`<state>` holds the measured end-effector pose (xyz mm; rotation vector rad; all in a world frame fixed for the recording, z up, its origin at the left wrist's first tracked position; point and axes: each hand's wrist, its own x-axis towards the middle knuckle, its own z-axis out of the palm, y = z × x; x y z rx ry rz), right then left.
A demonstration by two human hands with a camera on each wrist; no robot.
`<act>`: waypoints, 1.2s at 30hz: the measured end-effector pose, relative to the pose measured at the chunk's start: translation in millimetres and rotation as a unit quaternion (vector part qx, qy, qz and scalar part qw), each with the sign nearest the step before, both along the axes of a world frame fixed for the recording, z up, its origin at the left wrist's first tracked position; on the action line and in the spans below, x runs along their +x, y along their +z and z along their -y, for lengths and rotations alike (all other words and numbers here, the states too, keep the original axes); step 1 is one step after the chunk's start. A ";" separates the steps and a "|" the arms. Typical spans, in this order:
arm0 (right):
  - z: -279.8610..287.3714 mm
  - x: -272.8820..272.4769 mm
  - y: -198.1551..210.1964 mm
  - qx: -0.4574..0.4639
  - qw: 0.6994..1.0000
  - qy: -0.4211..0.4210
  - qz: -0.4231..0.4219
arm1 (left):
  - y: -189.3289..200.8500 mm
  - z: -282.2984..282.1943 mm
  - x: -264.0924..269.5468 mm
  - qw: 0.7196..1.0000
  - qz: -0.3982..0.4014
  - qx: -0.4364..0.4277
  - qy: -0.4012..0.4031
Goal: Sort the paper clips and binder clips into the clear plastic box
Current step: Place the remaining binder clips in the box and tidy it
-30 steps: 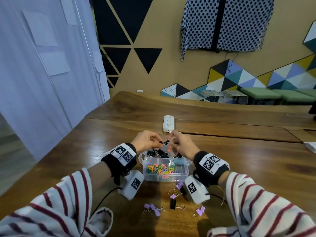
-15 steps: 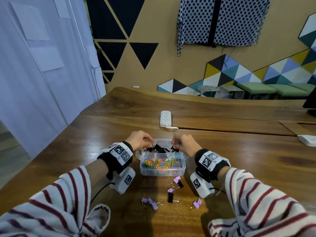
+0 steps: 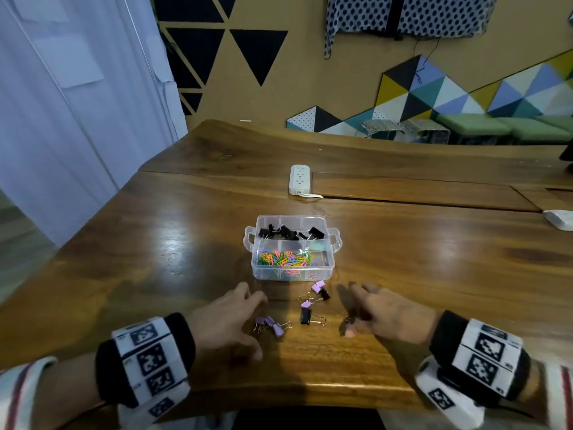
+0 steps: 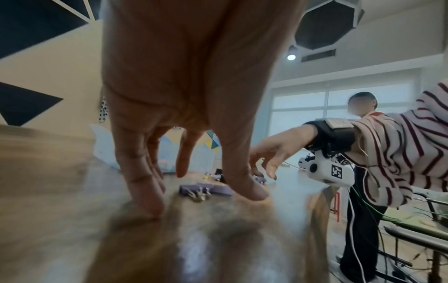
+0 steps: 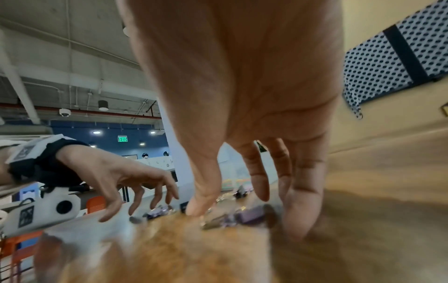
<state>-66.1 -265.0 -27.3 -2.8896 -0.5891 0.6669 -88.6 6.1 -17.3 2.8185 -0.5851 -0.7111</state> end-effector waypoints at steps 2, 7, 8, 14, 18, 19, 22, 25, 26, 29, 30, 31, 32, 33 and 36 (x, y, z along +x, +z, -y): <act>-11.1 -3.9 -2.0 0.024 1.000 0.001 0.005 | -5.9 11.3 -1.9 0.999 0.015 -0.030 0.002; -22.2 -0.6 -3.4 0.096 0.995 0.009 -0.001 | -14.8 27.6 8.8 0.998 0.035 -0.061 -0.007; -21.6 1.8 -4.3 0.099 0.995 0.005 -0.006 | -15.5 27.1 11.2 0.997 0.037 -0.063 -0.013; -19.0 2.3 -13.0 0.125 0.992 -0.003 -0.002 | -17.6 25.0 17.1 0.997 0.041 -0.060 -0.030; -17.2 -3.0 -13.9 0.129 0.991 0.004 0.020 | -20.1 24.7 18.0 0.997 0.041 -0.054 -0.026; -17.6 -5.1 -13.1 0.121 0.992 0.010 0.029 | -19.9 25.3 17.3 0.997 0.044 -0.055 -0.029; -21.0 -8.7 -10.3 0.103 0.993 0.012 0.049 | -17.5 26.8 15.4 0.996 0.052 -0.054 -0.043; -22.3 -2.7 -10.6 0.153 0.988 -0.030 0.002 | -15.5 28.3 16.1 0.995 0.052 -0.059 -0.057; -21.7 -0.4 -10.3 0.169 0.984 -0.044 -0.019 | -15.4 28.6 16.6 0.995 0.046 -0.061 -0.059; -21.2 6.9 -11.7 0.194 0.979 -0.050 -0.042 | -13.7 27.3 19.3 0.996 0.033 -0.061 -0.058; -22.3 6.3 -10.8 0.169 0.984 -0.040 -0.040 | -12.2 25.3 21.2 0.996 0.029 -0.064 -0.053; -23.1 5.1 -9.8 0.149 0.988 -0.029 -0.034 | -9.4 22.9 24.0 0.996 0.032 -0.071 -0.050; -22.8 4.7 -10.1 0.137 0.990 -0.015 -0.020 | -5.5 20.1 28.3 0.995 0.040 -0.078 -0.047; -22.1 4.1 -10.6 0.126 0.992 -0.003 -0.007 | 0.2 17.3 34.2 0.994 0.046 -0.088 -0.040; -21.0 2.0 -13.0 0.130 0.991 0.013 0.016 | 24.2 12.4 62.4 0.986 0.037 -0.159 0.018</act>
